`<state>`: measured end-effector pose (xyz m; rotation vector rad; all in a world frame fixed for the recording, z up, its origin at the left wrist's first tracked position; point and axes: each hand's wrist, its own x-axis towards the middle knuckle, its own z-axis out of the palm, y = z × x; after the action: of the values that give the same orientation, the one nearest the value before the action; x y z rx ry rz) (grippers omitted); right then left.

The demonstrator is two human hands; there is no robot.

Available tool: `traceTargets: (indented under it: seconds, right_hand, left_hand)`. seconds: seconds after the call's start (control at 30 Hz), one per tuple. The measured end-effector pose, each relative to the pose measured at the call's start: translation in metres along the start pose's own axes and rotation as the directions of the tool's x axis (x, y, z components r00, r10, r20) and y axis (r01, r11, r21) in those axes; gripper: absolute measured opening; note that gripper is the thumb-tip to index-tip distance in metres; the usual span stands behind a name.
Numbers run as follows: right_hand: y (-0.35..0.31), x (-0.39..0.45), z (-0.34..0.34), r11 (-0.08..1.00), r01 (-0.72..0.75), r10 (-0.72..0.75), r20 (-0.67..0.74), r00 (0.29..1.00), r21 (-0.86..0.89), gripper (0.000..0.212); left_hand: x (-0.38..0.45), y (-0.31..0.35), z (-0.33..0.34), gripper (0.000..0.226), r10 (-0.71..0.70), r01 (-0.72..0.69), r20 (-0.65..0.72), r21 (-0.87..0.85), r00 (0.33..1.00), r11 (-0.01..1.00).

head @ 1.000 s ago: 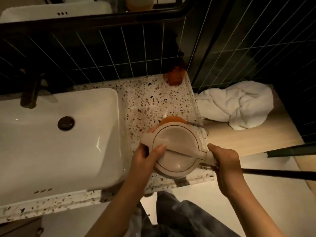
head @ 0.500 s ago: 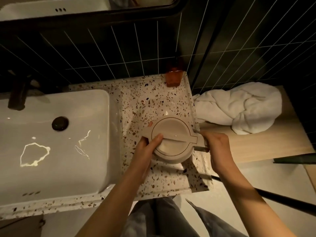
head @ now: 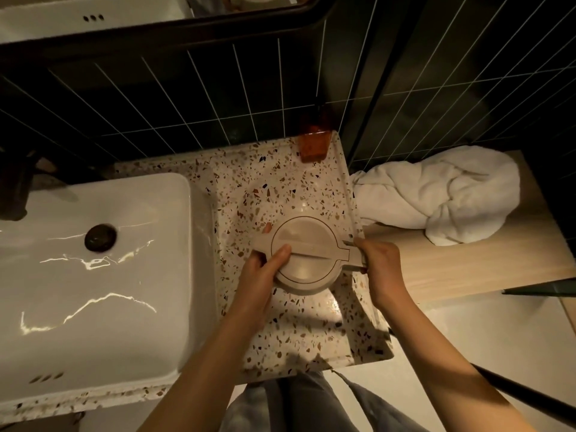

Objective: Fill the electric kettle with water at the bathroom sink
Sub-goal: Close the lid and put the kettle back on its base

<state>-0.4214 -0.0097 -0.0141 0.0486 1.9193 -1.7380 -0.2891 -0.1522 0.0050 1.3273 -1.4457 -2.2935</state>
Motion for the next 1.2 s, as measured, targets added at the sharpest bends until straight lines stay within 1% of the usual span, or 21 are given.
traceTargets:
  seconds: [0.07,0.17,0.2,0.27,0.33,0.4,0.53,0.6,0.63,0.73,0.8,0.87,0.97,1.03,1.1,1.2]
  right_hand:
    - [0.002,0.003,-0.003,1.000,-0.017,0.017,0.002,1.000,-0.004,0.038]
    - [-0.001,0.004,-0.004,1.000,-0.026,0.026,0.009,1.000,-0.018,0.051]
    - [-0.003,0.005,-0.003,0.999,-0.025,0.025,0.005,1.000,-0.028,0.052]
    - [-0.004,0.007,-0.001,0.999,-0.019,0.019,-0.009,1.000,-0.041,0.046]
    - [-0.006,0.009,0.003,0.998,-0.020,0.019,-0.017,1.000,-0.056,0.030]
    - [-0.006,0.011,0.007,0.997,-0.028,0.027,-0.017,0.999,-0.069,0.022]
    - [-0.003,0.015,0.006,0.995,-0.044,0.041,-0.029,0.999,-0.093,0.028]
    - [0.001,0.015,0.001,0.992,-0.035,0.032,-0.027,0.999,-0.117,0.031]
    - [0.003,0.015,-0.001,0.991,-0.027,0.024,-0.025,0.999,-0.133,0.031]
    - [0.008,0.014,-0.004,0.990,-0.015,0.011,-0.029,1.000,-0.141,0.031]
    - [0.011,0.013,-0.005,0.990,-0.010,0.005,-0.038,0.999,-0.142,0.037]
    - [0.014,0.013,-0.008,0.991,-0.008,0.004,-0.023,1.000,-0.135,0.040]
    - [0.010,0.012,-0.010,0.991,-0.037,0.040,0.018,0.999,-0.128,0.032]
    - [0.006,0.011,-0.011,0.985,-0.042,0.049,0.034,0.998,-0.169,0.034]
    - [0.001,0.007,-0.013,0.972,-0.024,0.032,0.031,0.999,-0.232,0.033]
    - [-0.002,-0.010,-0.017,0.957,0.023,-0.022,0.005,1.000,-0.290,0.036]
  left_hand:
    - [-0.001,-0.003,0.001,0.056,0.012,-0.012,-0.007,0.013,1.000,1.000]
    - [-0.002,-0.008,0.002,0.050,0.016,-0.016,-0.016,0.007,1.000,1.000]
    - [-0.002,-0.008,0.002,0.049,0.017,-0.017,-0.014,0.006,1.000,1.000]
    - [0.000,-0.009,0.001,0.048,0.006,-0.006,-0.016,0.006,1.000,1.000]
    - [0.003,-0.007,0.000,0.041,-0.010,0.010,-0.021,0.012,1.000,1.000]
    - [0.008,-0.004,-0.001,0.036,-0.027,0.027,-0.026,0.002,0.999,1.000]
    - [0.014,0.000,0.002,0.050,-0.025,0.026,-0.018,0.046,1.000,0.999]
    - [0.015,-0.002,0.002,0.046,-0.019,0.020,-0.006,0.089,1.000,0.996]
    - [0.015,-0.002,0.002,0.047,-0.017,0.017,-0.003,0.112,1.000,0.994]
    - [0.013,-0.007,0.000,0.072,-0.007,0.007,0.001,0.152,1.000,0.988]
    - [0.012,-0.008,-0.001,0.079,0.009,-0.012,0.018,0.179,1.000,0.984]
    - [0.012,-0.010,0.000,0.080,0.016,-0.021,0.027,0.192,1.000,0.981]
    - [0.012,-0.010,0.001,0.073,0.025,-0.024,-0.003,0.187,1.000,0.982]
    - [0.012,-0.009,0.000,0.062,0.026,-0.023,-0.015,0.178,1.000,0.984]
    - [0.009,-0.008,-0.001,0.047,0.028,-0.023,-0.029,0.157,0.999,0.987]
    - [0.000,-0.004,-0.004,0.039,0.028,-0.019,-0.071,0.126,0.997,0.992]
